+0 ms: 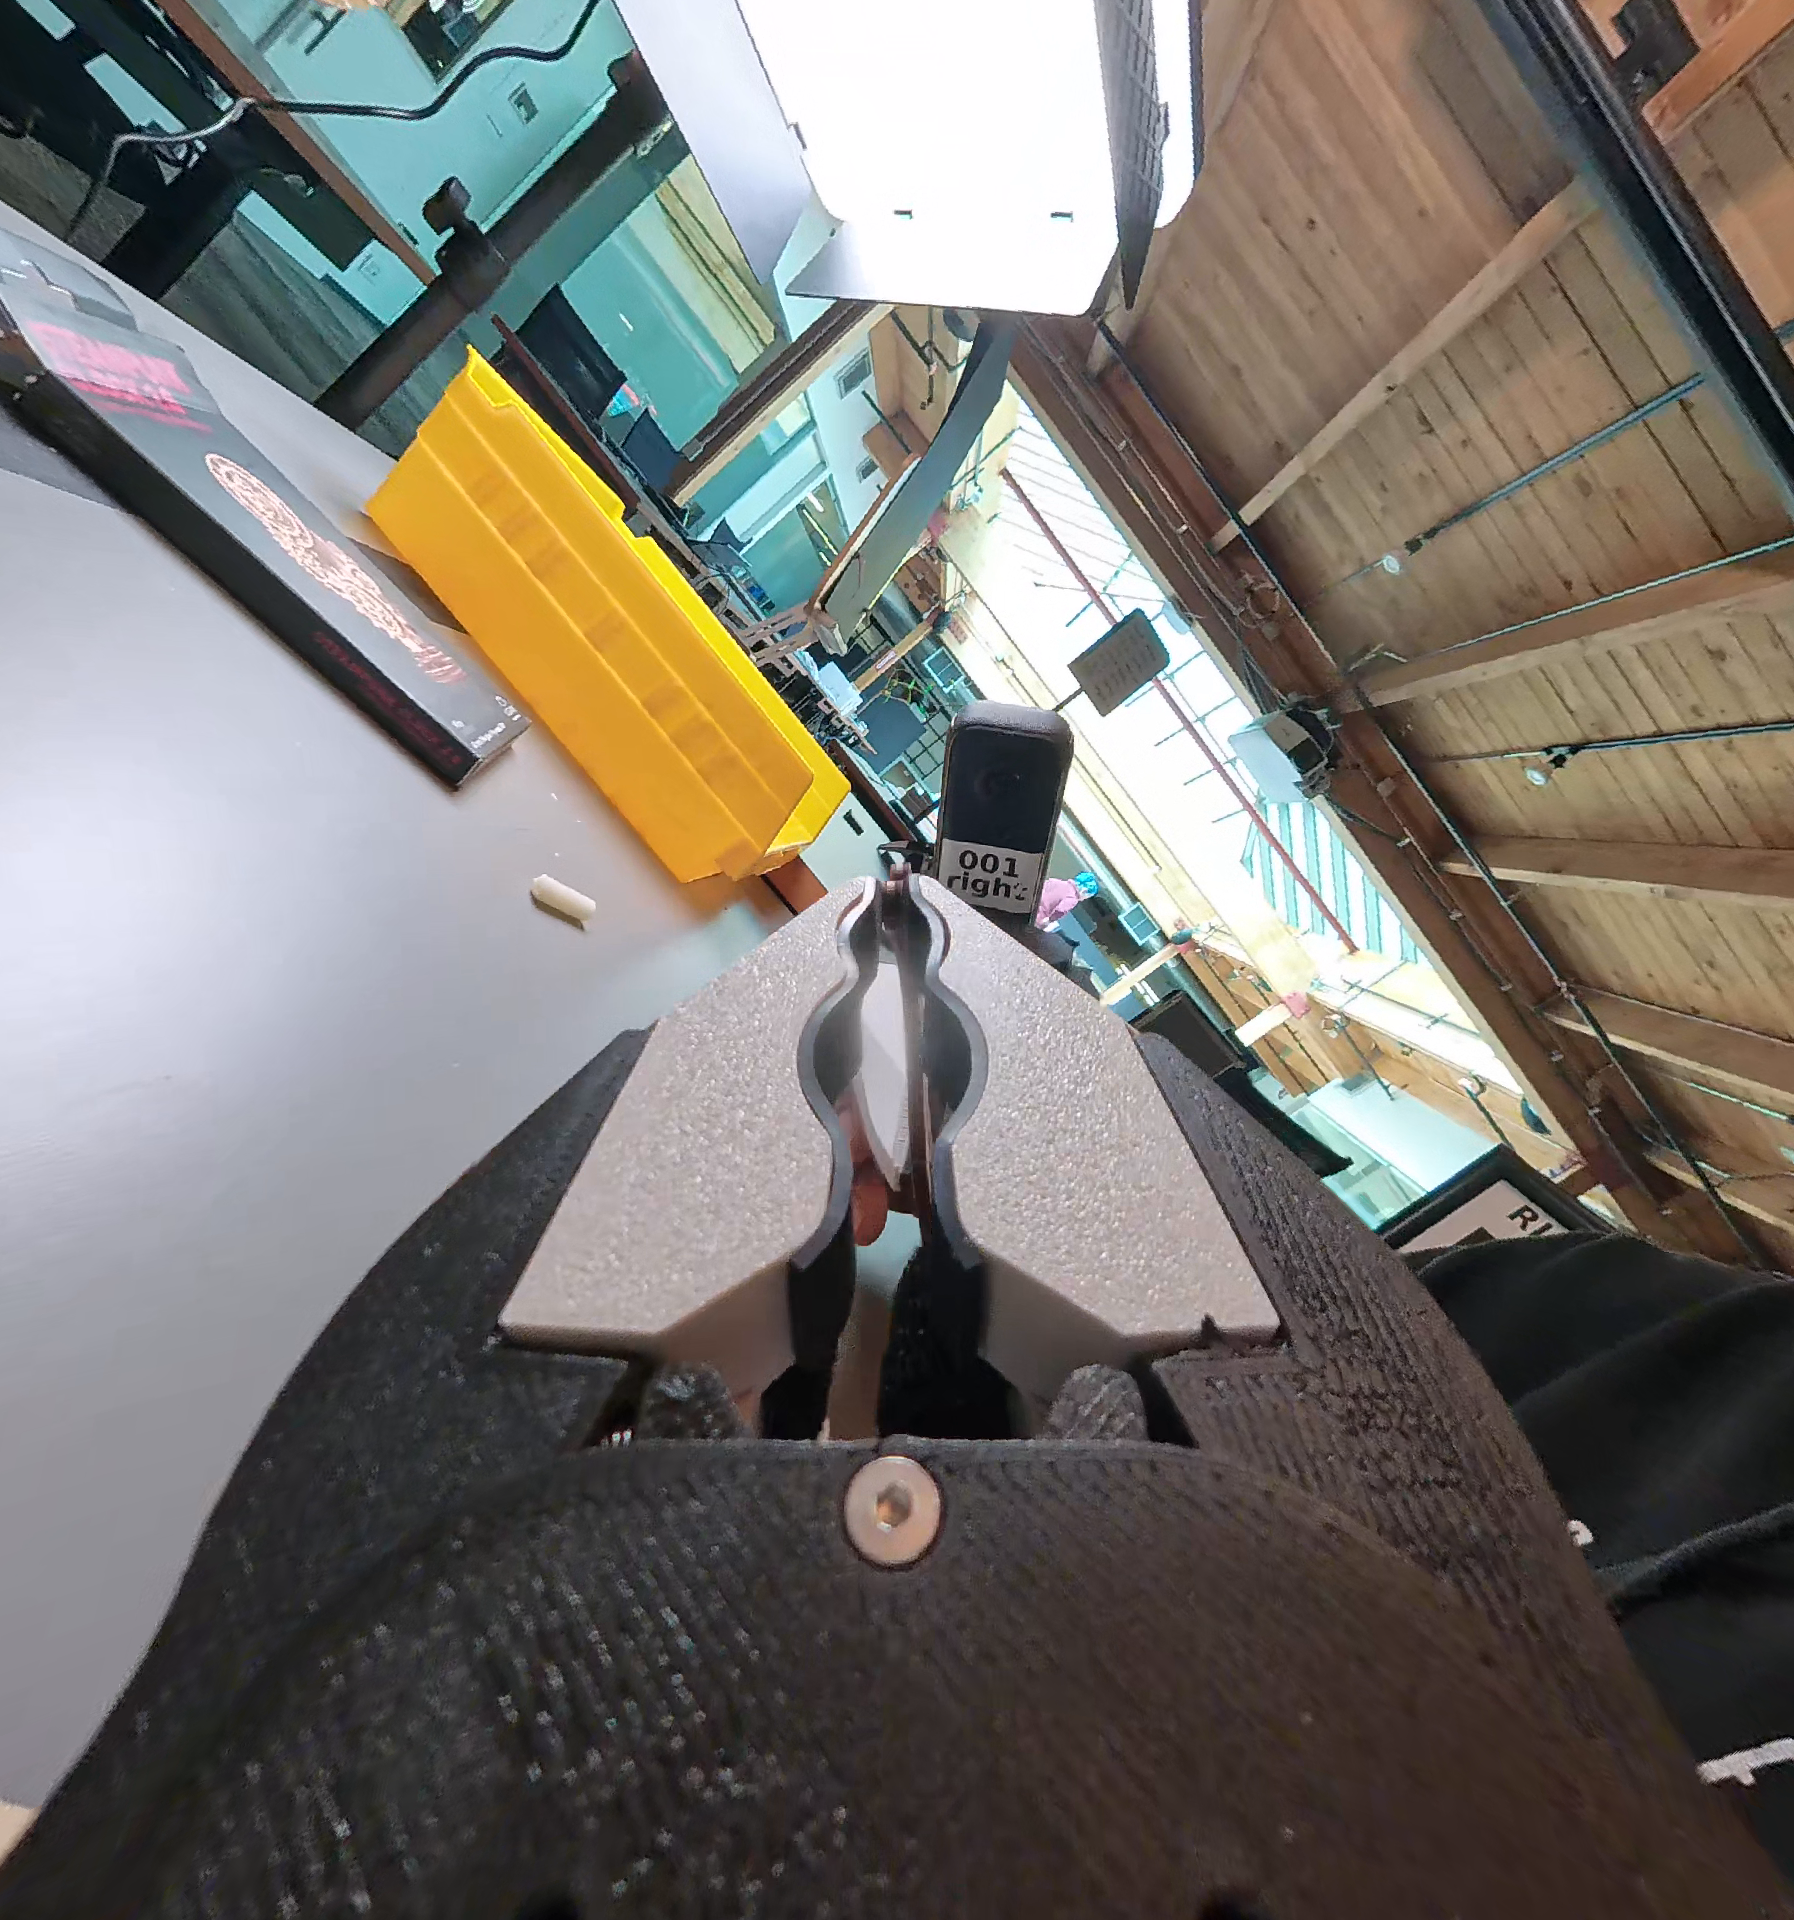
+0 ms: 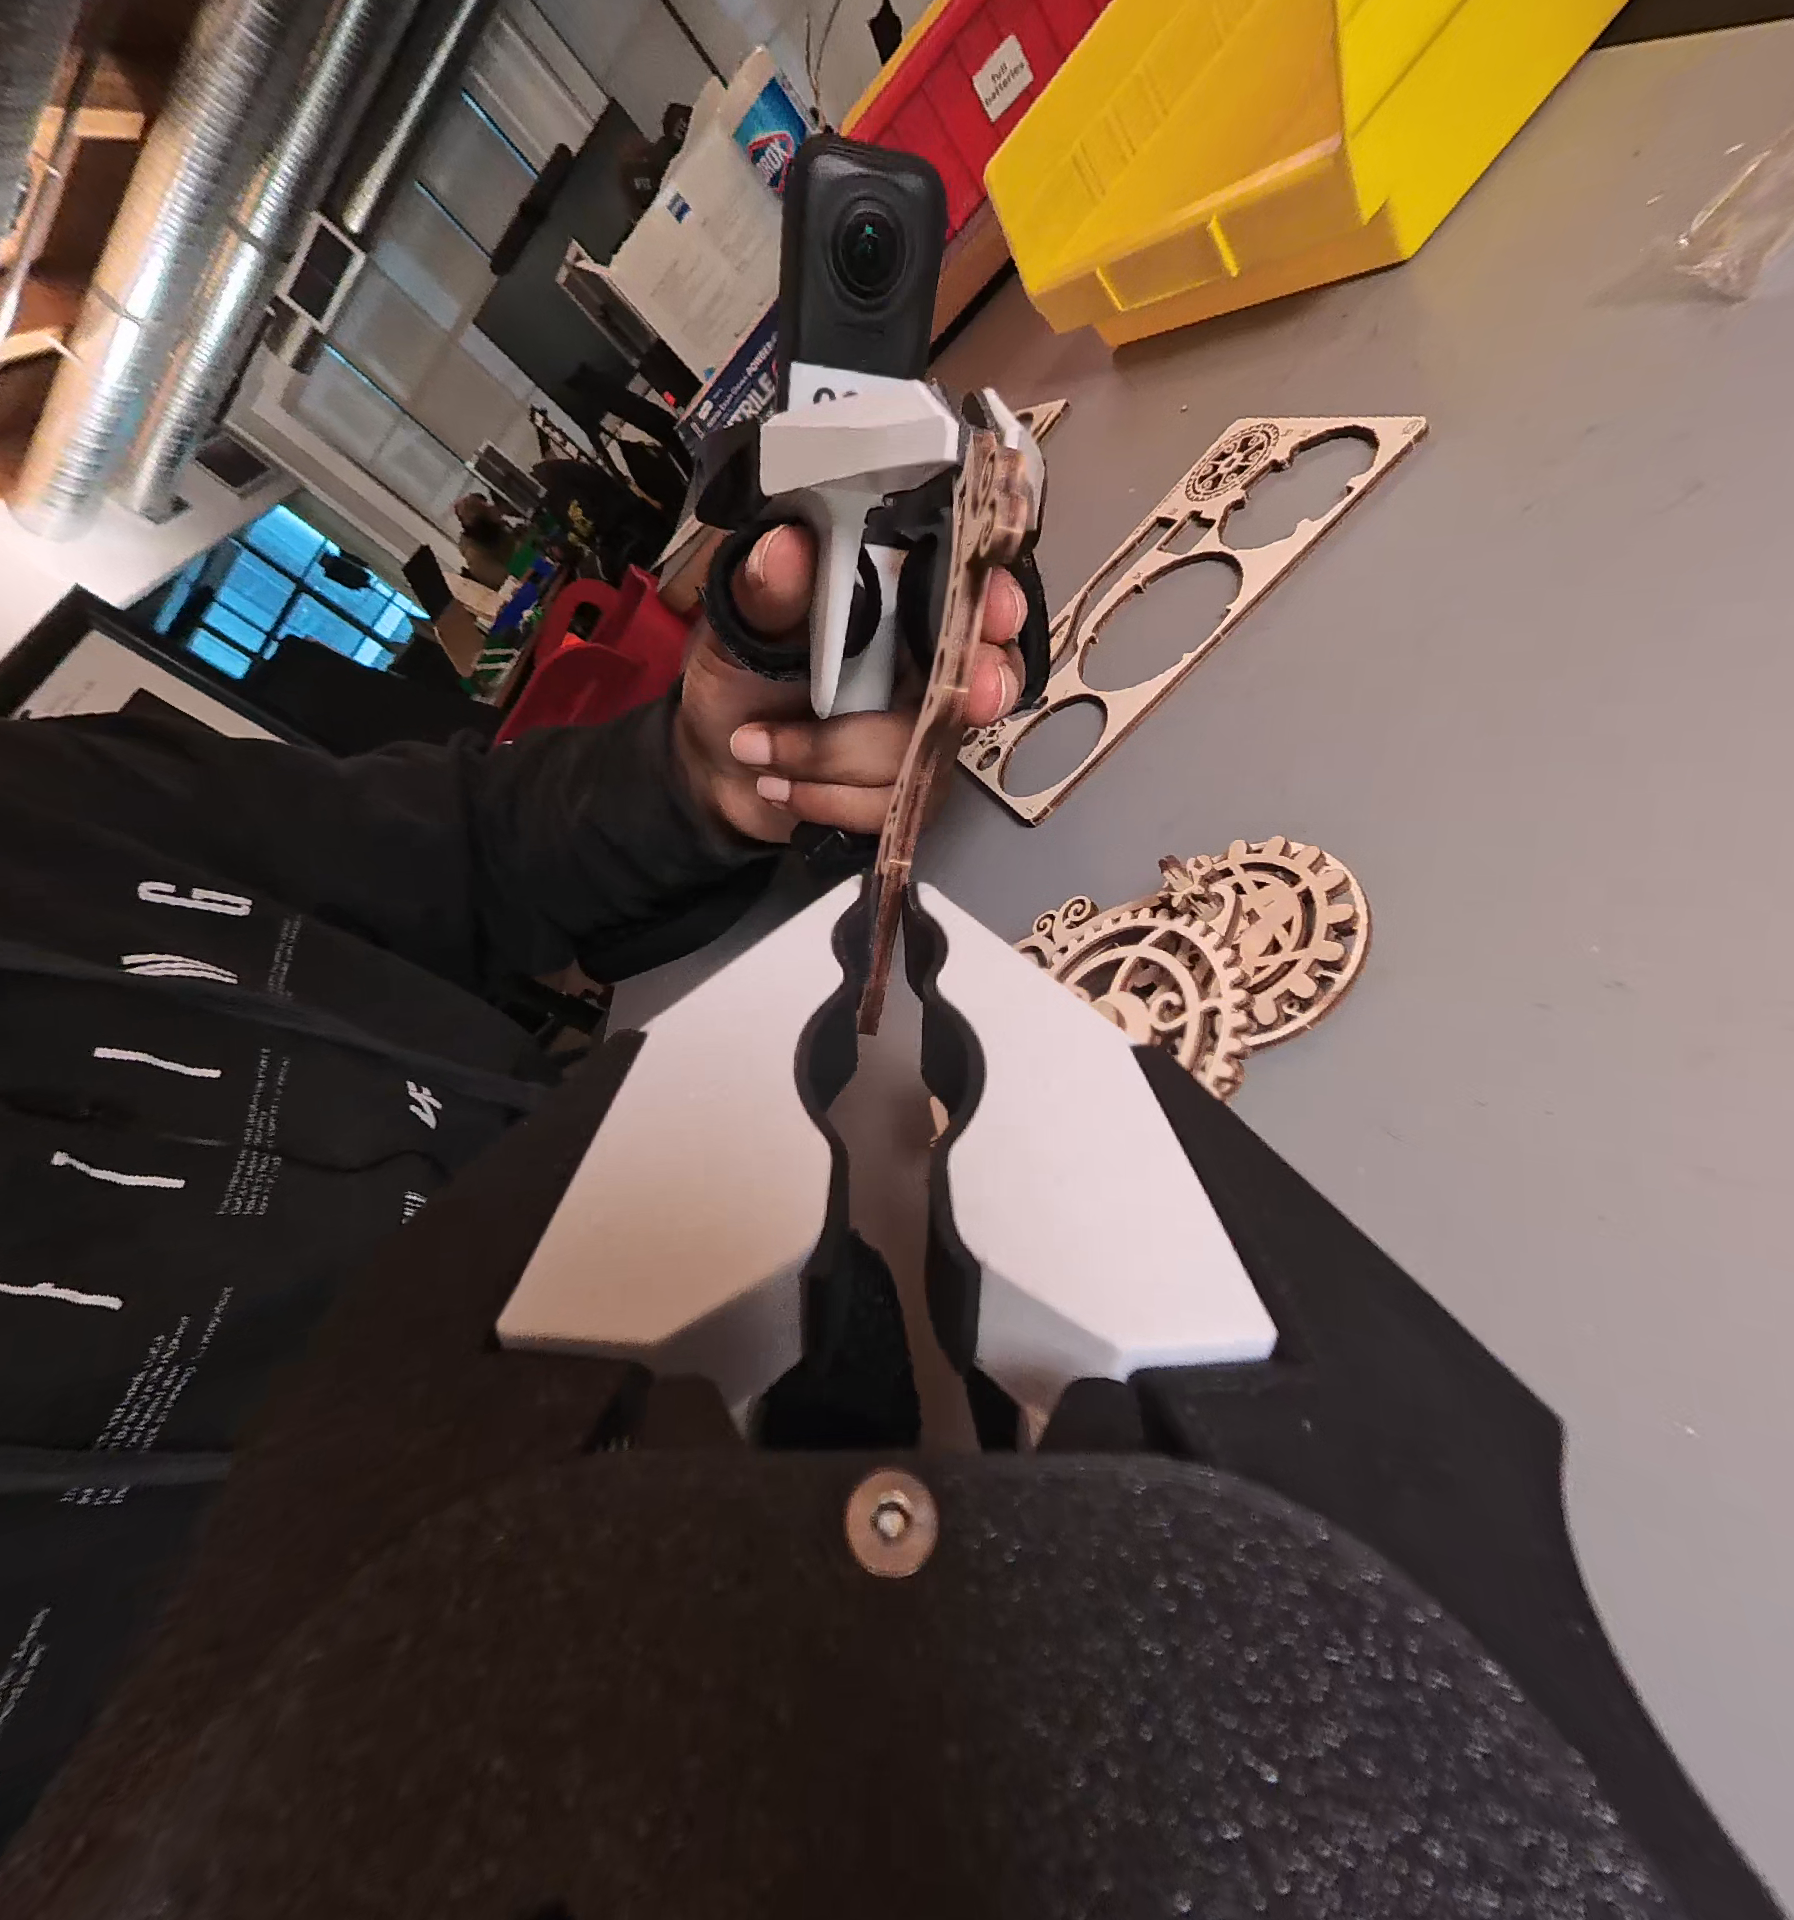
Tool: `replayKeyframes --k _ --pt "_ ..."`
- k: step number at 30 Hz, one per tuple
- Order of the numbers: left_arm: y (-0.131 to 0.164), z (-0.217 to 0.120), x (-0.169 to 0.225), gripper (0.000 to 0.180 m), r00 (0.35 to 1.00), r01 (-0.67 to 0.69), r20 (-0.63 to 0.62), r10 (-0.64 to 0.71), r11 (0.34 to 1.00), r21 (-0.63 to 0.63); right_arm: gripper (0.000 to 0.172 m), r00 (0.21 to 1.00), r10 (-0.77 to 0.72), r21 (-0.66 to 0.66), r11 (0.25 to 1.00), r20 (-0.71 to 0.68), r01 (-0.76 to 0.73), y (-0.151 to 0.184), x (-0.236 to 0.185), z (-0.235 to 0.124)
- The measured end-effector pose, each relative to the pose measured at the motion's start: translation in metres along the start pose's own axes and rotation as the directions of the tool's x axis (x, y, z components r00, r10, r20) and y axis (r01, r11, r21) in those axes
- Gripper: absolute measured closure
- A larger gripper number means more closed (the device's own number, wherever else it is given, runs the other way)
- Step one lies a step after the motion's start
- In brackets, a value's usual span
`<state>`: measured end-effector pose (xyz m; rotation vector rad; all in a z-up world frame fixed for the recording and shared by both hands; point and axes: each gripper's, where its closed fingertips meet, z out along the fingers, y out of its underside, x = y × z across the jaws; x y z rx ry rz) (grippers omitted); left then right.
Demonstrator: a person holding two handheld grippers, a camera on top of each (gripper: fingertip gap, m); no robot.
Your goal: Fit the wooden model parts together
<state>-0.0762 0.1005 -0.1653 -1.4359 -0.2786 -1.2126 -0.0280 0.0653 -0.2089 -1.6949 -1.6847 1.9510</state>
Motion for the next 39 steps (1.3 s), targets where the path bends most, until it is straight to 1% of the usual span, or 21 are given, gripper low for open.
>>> replayKeyframes --k 5,9,12,16,21,23,25,29,31,36,38,39 --pt "0.003 -0.003 -0.009 0.178 0.998 -0.051 0.041 0.054 0.997 -0.055 0.169 0.996 0.077 0.006 0.997 0.033 -0.077 0.001 0.004 -0.004" --pt "0.004 -0.007 -0.013 0.175 0.985 -0.146 0.076 0.154 0.984 -0.102 0.170 0.993 0.112 0.018 0.994 0.028 -0.112 0.000 0.009 -0.006" --pt "0.004 -0.010 -0.016 0.170 0.962 -0.237 0.107 0.253 0.962 -0.138 0.170 0.990 0.137 0.035 0.990 0.035 -0.138 -0.002 0.011 -0.009" --pt "0.003 -0.013 -0.018 0.163 0.900 -0.390 0.132 0.416 0.902 -0.188 0.170 0.987 0.156 0.042 0.987 0.042 -0.158 -0.002 0.012 -0.010" --pt "0.002 -0.016 -0.020 0.161 0.811 -0.526 0.148 0.566 0.816 -0.240 0.171 0.981 0.187 0.062 0.980 0.046 -0.190 -0.005 0.014 -0.011" --pt "0.001 -0.017 -0.021 0.161 0.793 -0.547 0.152 0.590 0.799 -0.249 0.171 0.979 0.196 0.065 0.978 0.049 -0.199 -0.005 0.015 -0.012" --pt "0.001 -0.018 -0.021 0.161 0.789 -0.554 0.151 0.595 0.796 -0.244 0.170 0.979 0.200 0.068 0.977 0.048 -0.203 -0.005 0.016 -0.012" --pt "0.000 -0.018 -0.013 0.160 0.787 -0.576 0.110 0.607 0.787 -0.220 0.170 0.977 0.209 0.081 0.974 0.043 -0.212 -0.007 0.019 -0.015" --pt "-0.001 -0.018 -0.011 0.159 0.772 -0.598 0.102 0.627 0.772 -0.216 0.170 0.974 0.219 0.093 0.970 0.052 -0.223 -0.009 0.018 -0.016" --pt "0.007 -0.019 -0.020 0.154 0.699 -0.661 0.099 0.709 0.692 -0.291 0.170 0.969 0.239 0.127 0.961 0.062 -0.245 -0.010 0.015 -0.018" --pt "0.012 -0.019 -0.022 0.149 0.656 -0.692 0.090 0.749 0.645 -0.323 0.170 0.963 0.260 0.137 0.954 0.073 -0.268 -0.004 0.013 -0.020" --pt "0.015 -0.018 -0.022 0.147 0.625 -0.716 0.081 0.777 0.611 -0.337 0.170 0.960 0.271 0.139 0.950 0.075 -0.279 -0.001 0.012 -0.021"
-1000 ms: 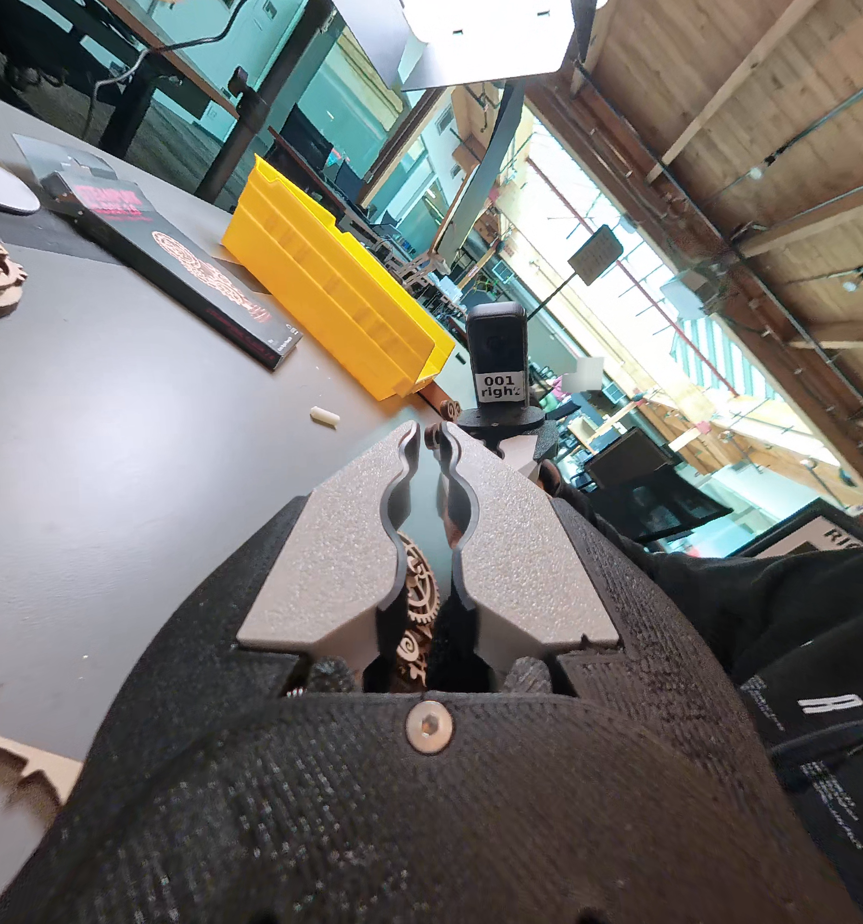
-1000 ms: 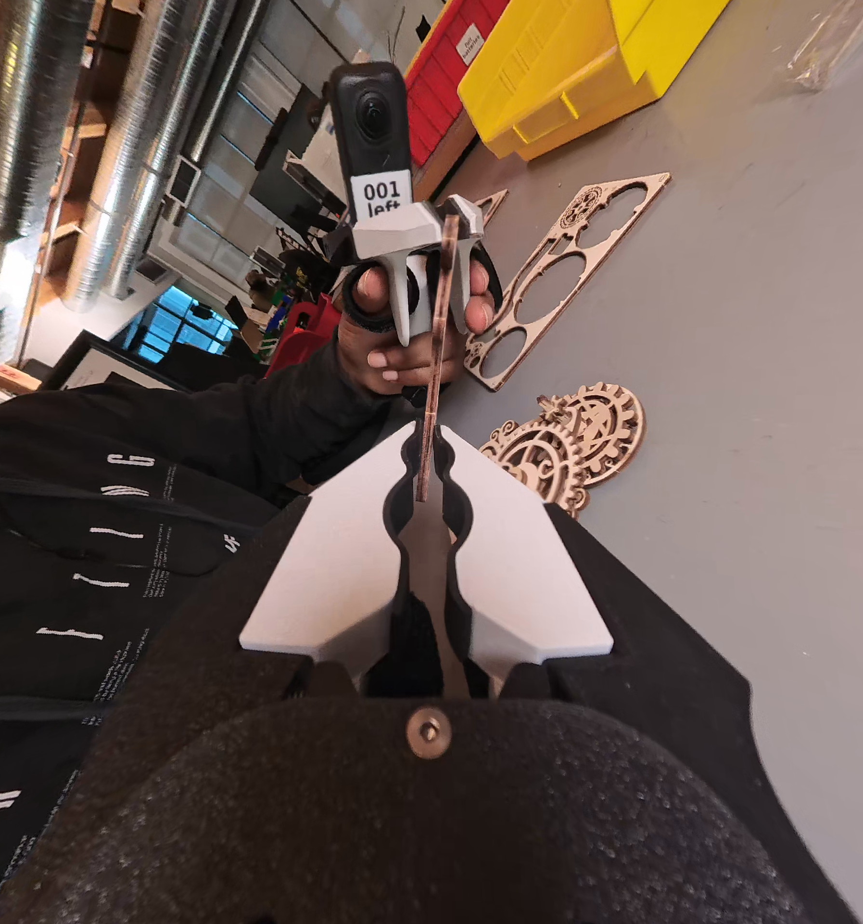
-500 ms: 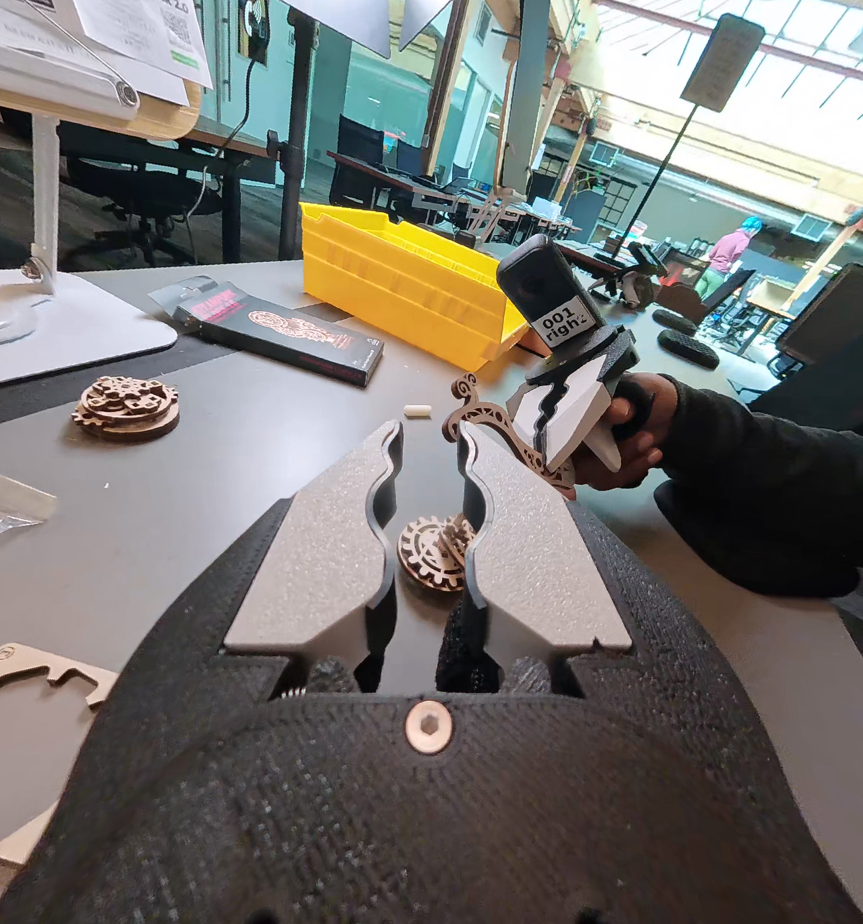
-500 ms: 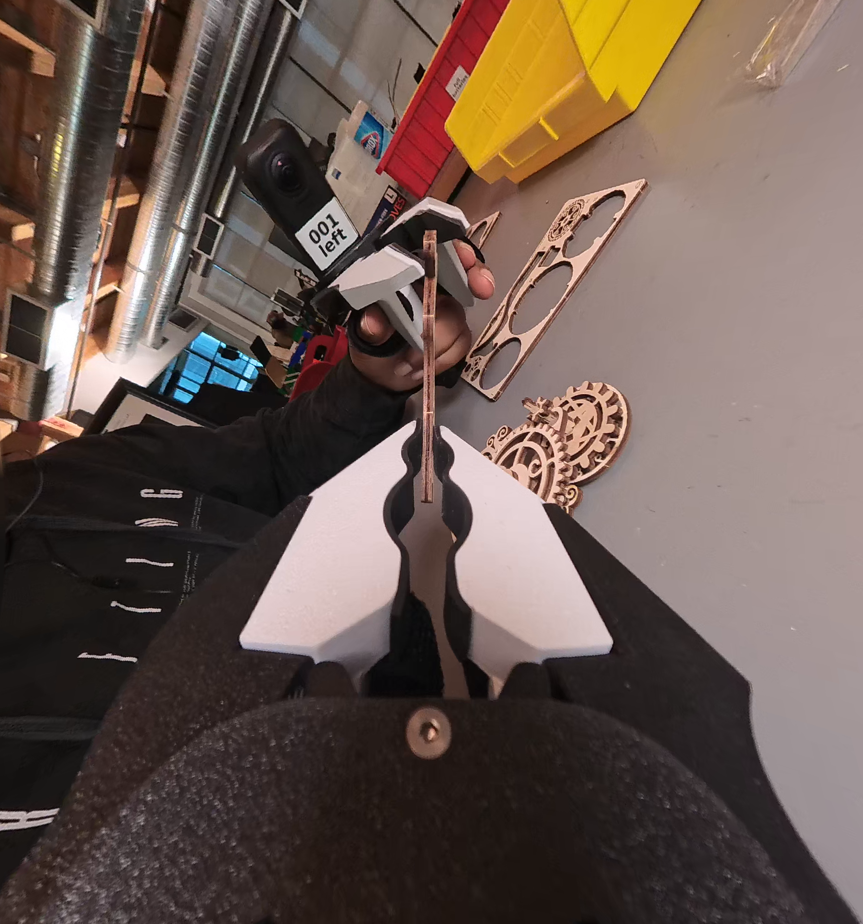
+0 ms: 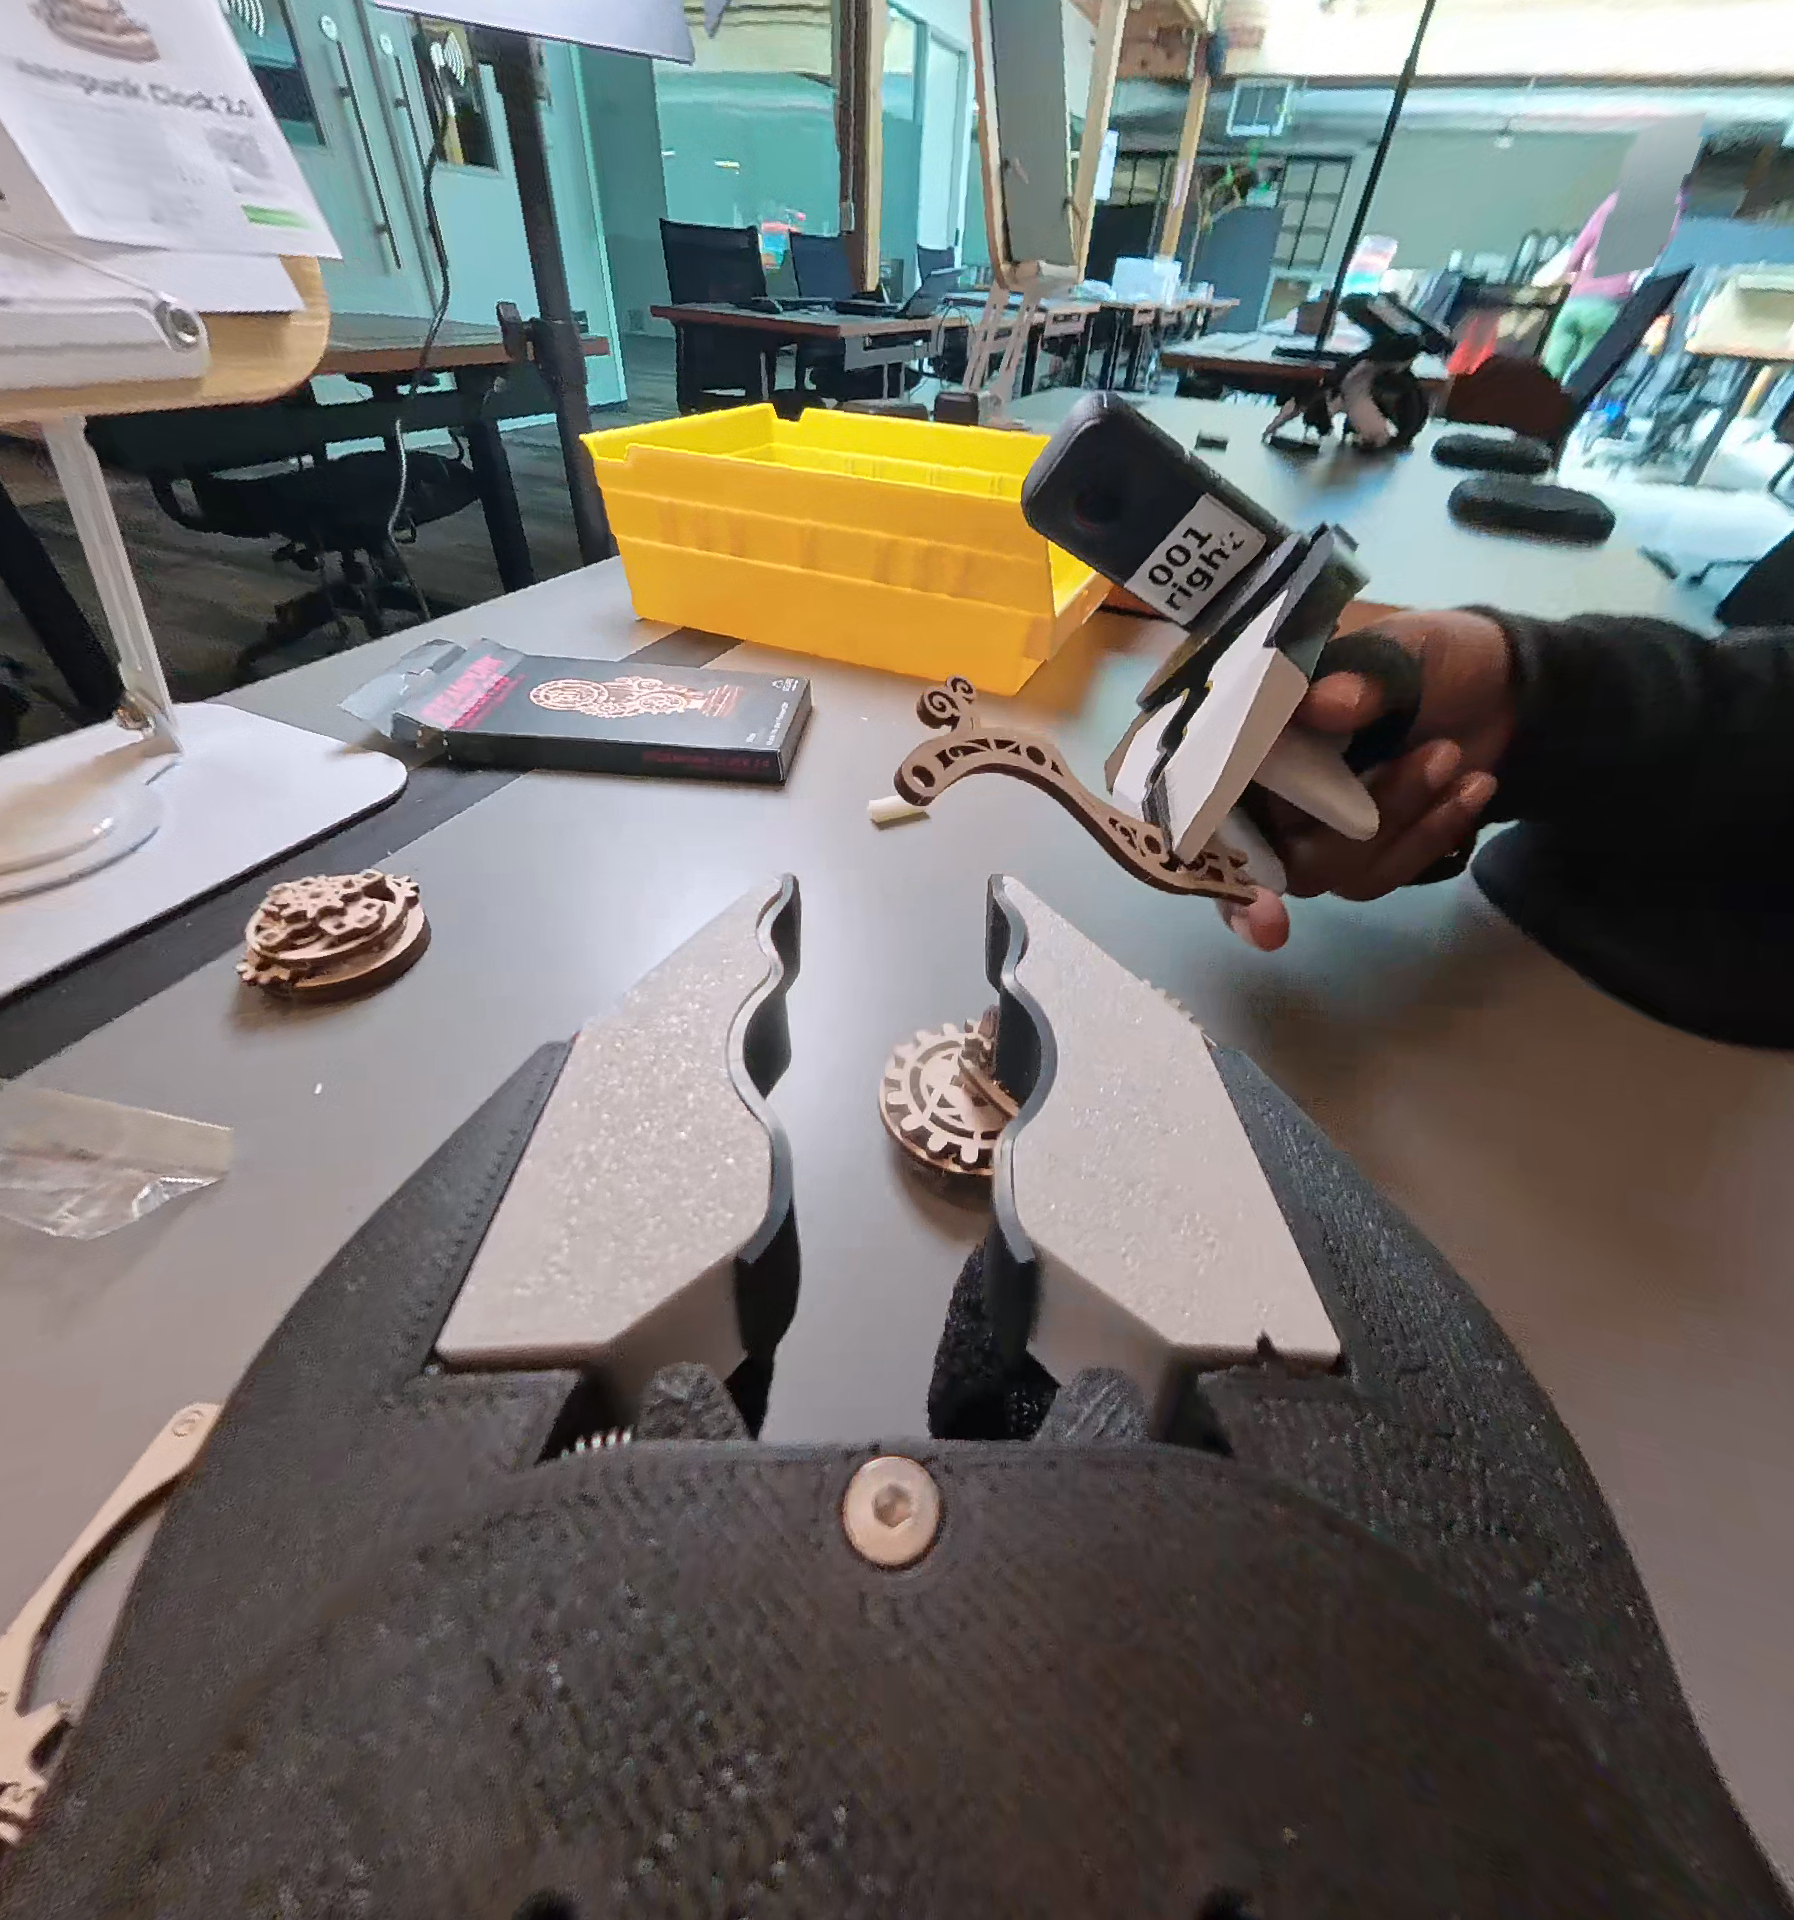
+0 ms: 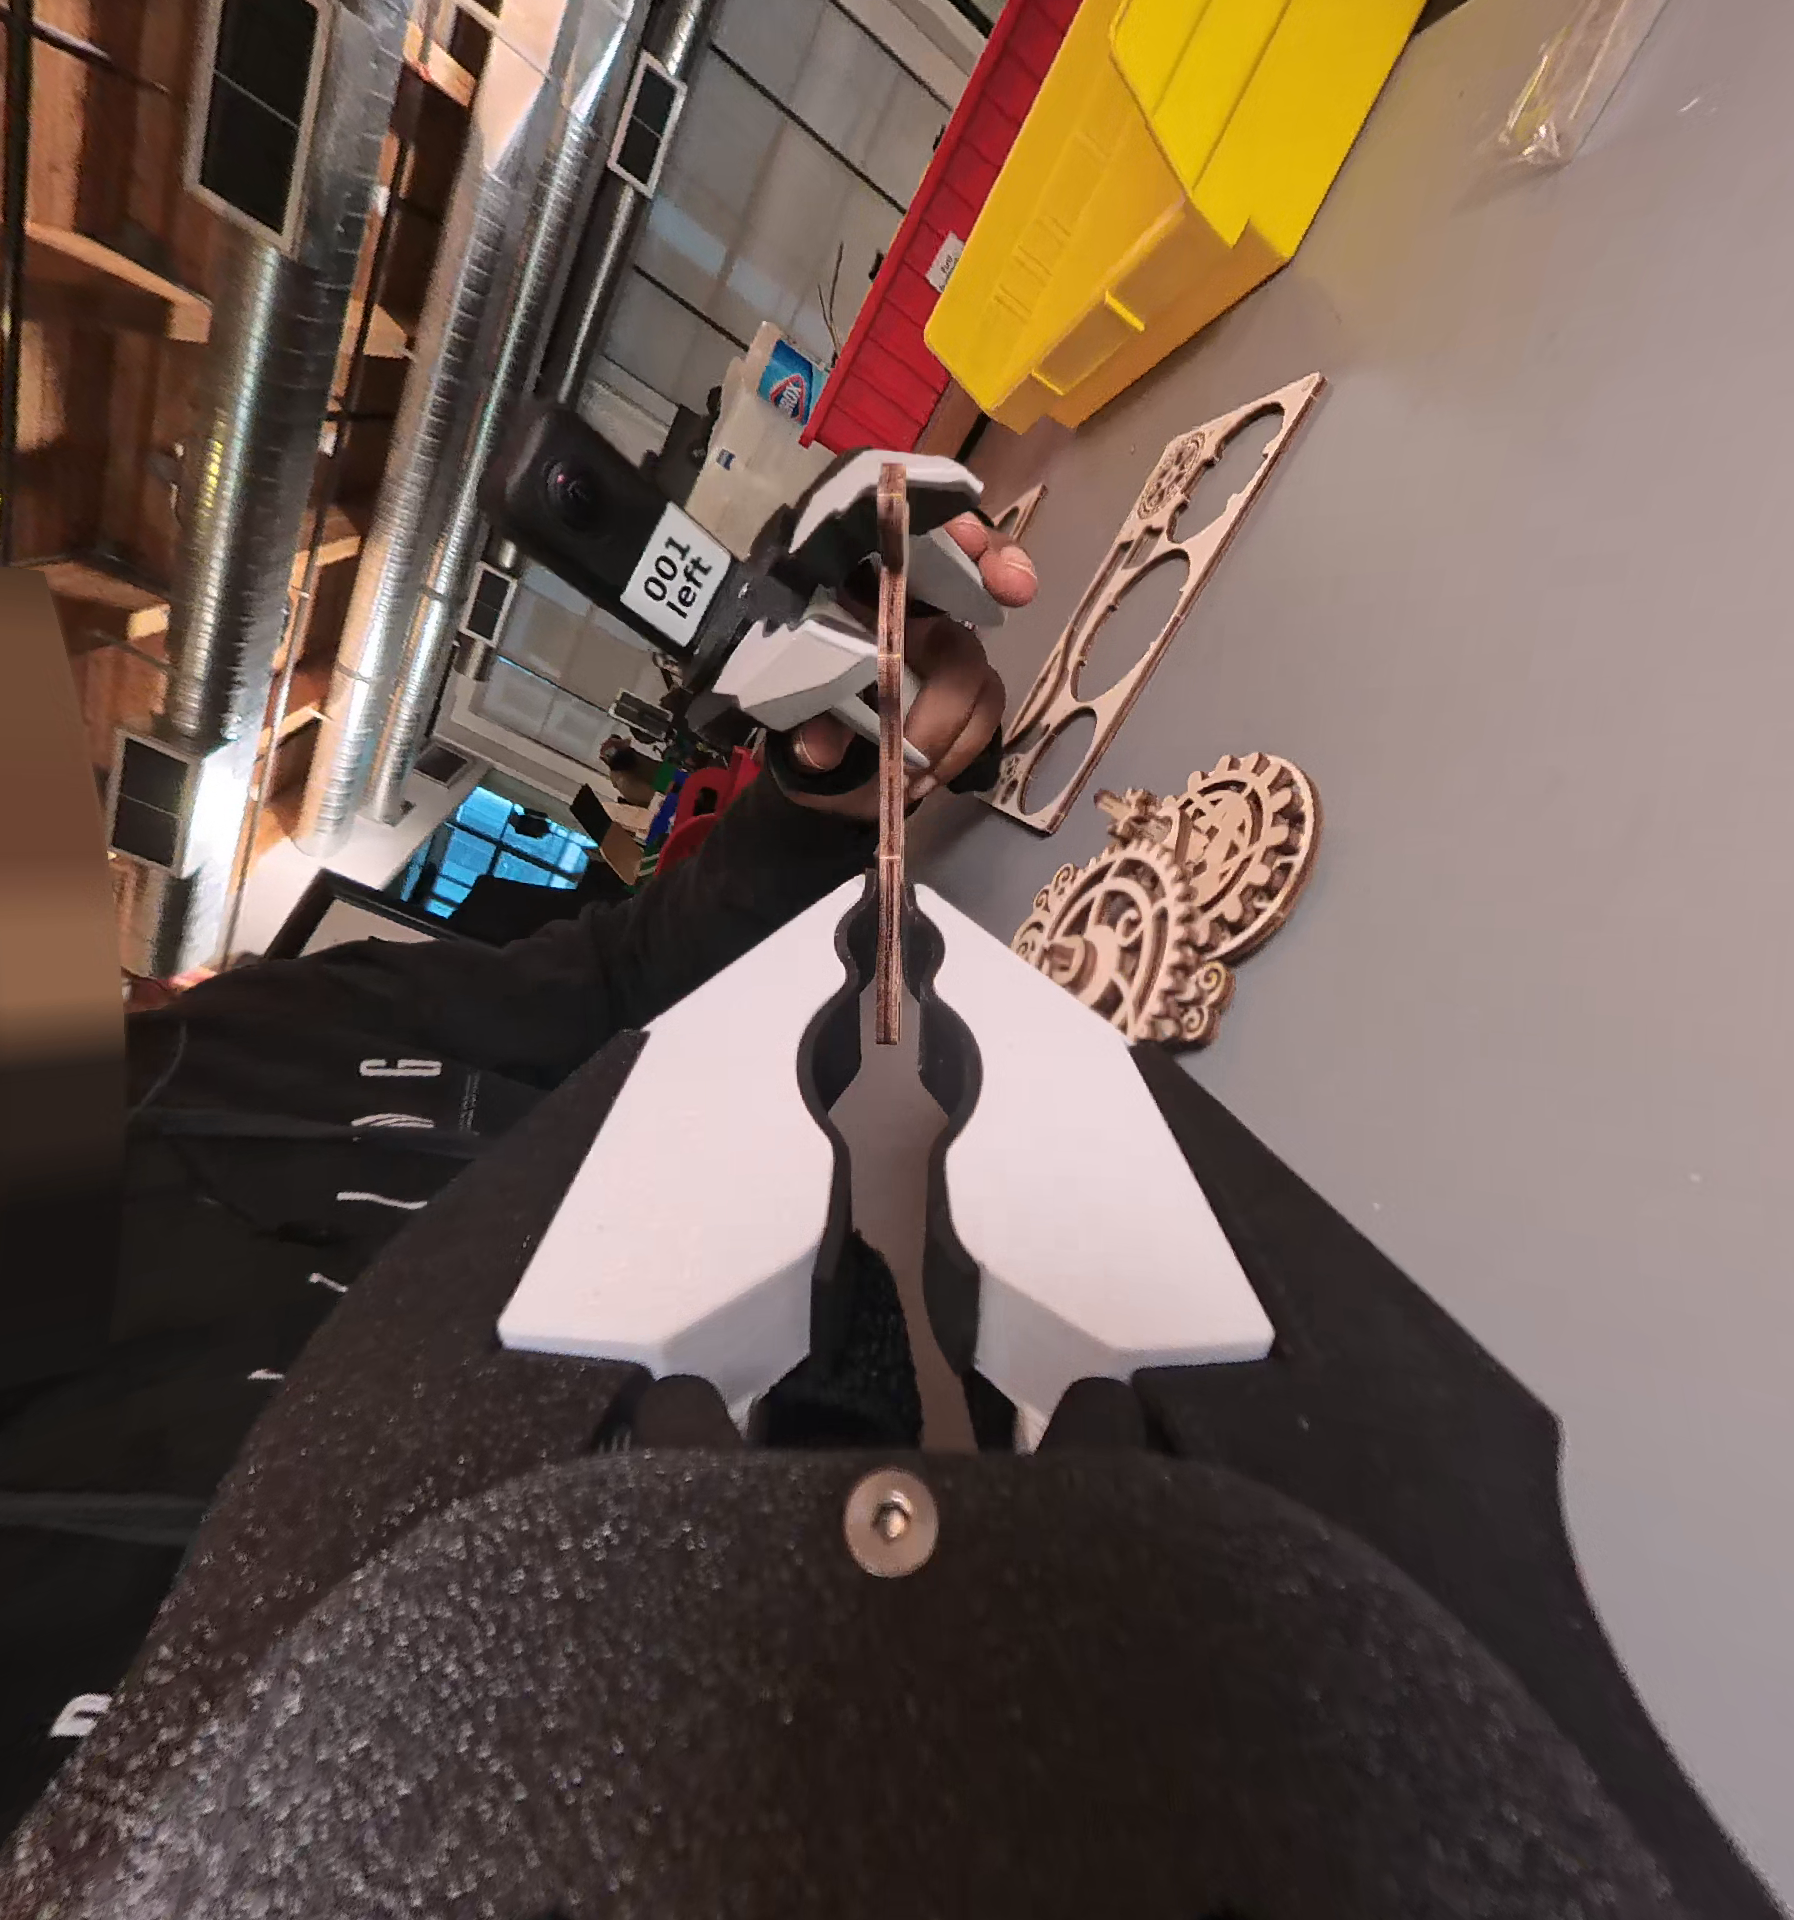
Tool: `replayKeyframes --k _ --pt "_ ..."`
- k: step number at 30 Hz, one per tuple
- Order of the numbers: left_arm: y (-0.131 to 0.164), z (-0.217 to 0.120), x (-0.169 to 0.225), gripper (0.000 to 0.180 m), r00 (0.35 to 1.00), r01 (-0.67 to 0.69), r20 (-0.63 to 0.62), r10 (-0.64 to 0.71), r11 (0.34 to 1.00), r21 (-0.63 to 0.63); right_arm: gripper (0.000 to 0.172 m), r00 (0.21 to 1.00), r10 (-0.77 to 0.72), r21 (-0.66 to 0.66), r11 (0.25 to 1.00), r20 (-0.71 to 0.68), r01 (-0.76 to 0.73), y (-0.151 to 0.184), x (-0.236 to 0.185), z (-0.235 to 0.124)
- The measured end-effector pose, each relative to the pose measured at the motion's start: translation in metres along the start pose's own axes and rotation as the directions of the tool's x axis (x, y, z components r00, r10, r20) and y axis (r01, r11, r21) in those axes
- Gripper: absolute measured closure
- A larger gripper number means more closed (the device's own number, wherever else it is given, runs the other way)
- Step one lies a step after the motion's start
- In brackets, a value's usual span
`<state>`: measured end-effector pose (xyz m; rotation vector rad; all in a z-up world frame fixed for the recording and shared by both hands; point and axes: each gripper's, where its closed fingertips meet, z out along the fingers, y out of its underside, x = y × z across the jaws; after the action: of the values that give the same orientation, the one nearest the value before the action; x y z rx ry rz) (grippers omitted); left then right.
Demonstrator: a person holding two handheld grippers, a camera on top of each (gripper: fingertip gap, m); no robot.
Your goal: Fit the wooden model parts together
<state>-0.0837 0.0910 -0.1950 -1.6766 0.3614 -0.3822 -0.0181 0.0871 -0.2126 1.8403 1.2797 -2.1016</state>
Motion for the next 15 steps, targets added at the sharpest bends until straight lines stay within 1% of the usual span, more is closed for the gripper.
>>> replayKeyframes --k 3,5,10,13,15 --pt "0.007 0.005 0.007 0.146 0.989 -0.146 0.003 0.146 0.989 -0.039 0.170 1.000 0.015 -0.002 1.000 -0.015 -0.015 0.007 0.003 -0.003" --pt "0.009 0.010 0.010 0.146 0.978 -0.209 0.002 0.209 0.977 -0.049 0.170 1.000 0.021 -0.001 1.000 -0.019 -0.021 0.007 0.003 -0.002" --pt "0.006 0.018 0.007 0.151 0.977 -0.213 0.007 0.214 0.976 -0.035 0.170 0.998 0.058 -0.022 0.998 -0.026 -0.058 0.012 0.008 0.001" --pt "0.007 0.014 0.007 0.172 0.971 -0.239 0.003 0.239 0.971 -0.028 0.170 0.997 0.066 -0.021 0.998 -0.030 -0.067 0.012 0.010 0.000" --pt "0.006 0.012 0.005 0.176 0.970 -0.243 0.010 0.243 0.970 -0.026 0.170 0.997 0.073 -0.014 0.997 -0.029 -0.073 0.011 0.010 -0.001"
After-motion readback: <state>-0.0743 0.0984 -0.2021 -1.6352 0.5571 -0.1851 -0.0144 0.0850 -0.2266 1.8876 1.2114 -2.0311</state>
